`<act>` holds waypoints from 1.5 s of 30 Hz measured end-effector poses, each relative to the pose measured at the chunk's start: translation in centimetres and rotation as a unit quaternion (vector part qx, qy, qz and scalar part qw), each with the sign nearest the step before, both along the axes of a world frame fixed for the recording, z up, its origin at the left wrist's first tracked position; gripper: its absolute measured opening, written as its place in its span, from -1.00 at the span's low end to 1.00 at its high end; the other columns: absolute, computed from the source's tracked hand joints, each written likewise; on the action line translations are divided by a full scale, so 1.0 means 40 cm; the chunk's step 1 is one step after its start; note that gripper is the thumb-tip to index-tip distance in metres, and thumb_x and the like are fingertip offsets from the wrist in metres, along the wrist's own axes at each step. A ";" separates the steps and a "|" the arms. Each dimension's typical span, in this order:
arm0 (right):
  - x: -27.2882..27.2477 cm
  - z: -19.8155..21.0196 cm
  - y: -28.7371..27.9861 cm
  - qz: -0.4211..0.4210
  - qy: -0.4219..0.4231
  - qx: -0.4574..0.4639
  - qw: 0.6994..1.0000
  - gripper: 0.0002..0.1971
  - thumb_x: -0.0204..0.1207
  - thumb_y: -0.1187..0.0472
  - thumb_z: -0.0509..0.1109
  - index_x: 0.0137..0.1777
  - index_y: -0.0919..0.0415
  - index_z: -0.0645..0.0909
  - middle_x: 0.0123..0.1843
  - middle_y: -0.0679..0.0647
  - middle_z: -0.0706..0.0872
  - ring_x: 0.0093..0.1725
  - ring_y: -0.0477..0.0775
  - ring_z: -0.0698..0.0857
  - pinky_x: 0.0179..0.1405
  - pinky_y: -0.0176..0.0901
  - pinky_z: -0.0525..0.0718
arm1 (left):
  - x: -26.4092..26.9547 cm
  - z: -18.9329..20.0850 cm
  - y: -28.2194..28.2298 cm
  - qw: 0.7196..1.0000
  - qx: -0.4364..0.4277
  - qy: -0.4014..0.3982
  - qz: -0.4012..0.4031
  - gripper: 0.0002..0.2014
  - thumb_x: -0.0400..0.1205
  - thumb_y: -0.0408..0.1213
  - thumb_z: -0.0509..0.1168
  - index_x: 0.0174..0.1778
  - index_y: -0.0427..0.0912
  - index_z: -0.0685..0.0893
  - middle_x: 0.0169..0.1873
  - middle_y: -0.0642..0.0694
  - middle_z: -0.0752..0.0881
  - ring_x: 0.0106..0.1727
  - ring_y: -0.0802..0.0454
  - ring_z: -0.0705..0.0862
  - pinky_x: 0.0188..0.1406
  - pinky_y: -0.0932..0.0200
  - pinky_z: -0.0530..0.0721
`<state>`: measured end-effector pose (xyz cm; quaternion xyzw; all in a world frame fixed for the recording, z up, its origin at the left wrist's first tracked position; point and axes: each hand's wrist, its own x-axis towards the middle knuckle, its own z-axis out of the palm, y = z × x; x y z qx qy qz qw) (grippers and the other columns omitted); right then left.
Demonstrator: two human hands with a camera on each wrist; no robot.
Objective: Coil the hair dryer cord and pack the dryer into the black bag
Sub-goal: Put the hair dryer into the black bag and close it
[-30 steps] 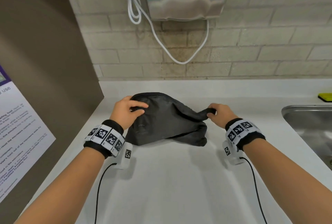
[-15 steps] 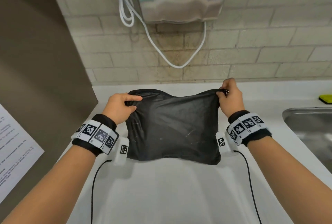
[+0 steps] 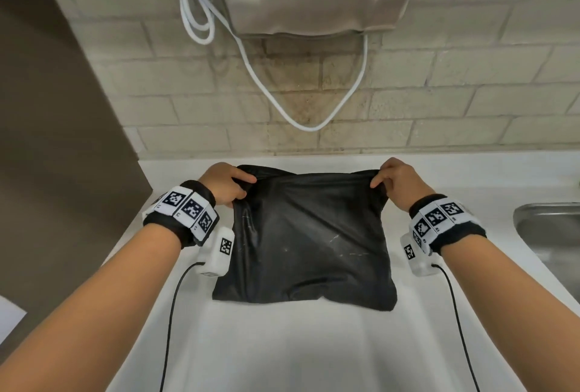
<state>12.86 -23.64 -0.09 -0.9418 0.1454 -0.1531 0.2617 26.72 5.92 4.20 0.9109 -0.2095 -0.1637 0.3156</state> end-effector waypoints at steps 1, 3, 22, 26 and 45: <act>0.012 -0.009 -0.015 -0.001 0.029 -0.013 0.999 -0.70 0.51 0.58 0.17 -0.06 0.38 0.74 -0.01 0.12 0.41 0.08 0.30 0.52 0.07 -0.28 0.46 | 0.015 -0.004 -0.014 1.000 0.000 0.006 0.000 -0.62 0.56 -0.56 0.27 0.24 -0.12 0.68 0.03 -0.10 0.57 -0.30 0.13 0.57 -0.62 0.52 0.56; 0.036 -0.027 -0.042 -0.009 0.063 -0.019 0.998 -0.71 0.53 0.51 0.18 -0.03 0.26 0.72 0.02 0.07 0.40 0.20 0.26 0.50 0.05 -0.32 0.37 | 0.048 -0.015 -0.038 1.000 -0.001 0.013 0.000 -0.62 0.57 -0.57 0.26 0.24 -0.14 0.67 0.02 -0.13 0.58 -0.32 0.12 0.57 -0.62 0.51 0.57; 0.186 -0.107 -0.117 -0.002 0.272 -0.143 0.952 -0.49 0.61 0.07 0.18 0.56 -0.01 0.23 0.58 0.11 0.16 0.50 0.22 0.27 0.46 0.10 0.39 | 0.250 -0.182 -0.144 0.984 0.153 -0.040 -0.080 -0.44 0.62 -0.42 0.22 0.57 -0.12 0.30 0.53 -0.20 0.30 0.50 -0.18 0.36 0.46 0.10 0.36; 0.187 -0.125 -0.103 -0.041 0.316 -0.167 0.933 -0.47 0.59 -0.07 0.17 0.56 -0.13 0.18 0.56 0.13 0.16 0.50 0.26 0.22 0.42 0.14 0.37 | 0.254 -0.198 -0.140 0.986 0.148 -0.031 -0.075 -0.44 0.64 -0.28 0.26 0.57 -0.07 0.27 0.53 -0.23 0.27 0.50 -0.17 0.35 0.47 0.14 0.30; 0.194 -0.157 -0.115 0.095 0.417 -0.075 0.901 -0.33 0.65 -0.12 0.05 0.64 0.07 -0.15 0.68 -0.01 -0.16 0.66 -0.03 -0.14 0.64 0.03 -0.07 | 0.168 -0.241 -0.169 0.980 0.110 0.149 -0.066 0.27 0.38 -0.03 0.54 0.58 -0.09 -0.44 0.58 -0.18 0.26 0.53 -0.11 0.34 0.49 0.15 0.30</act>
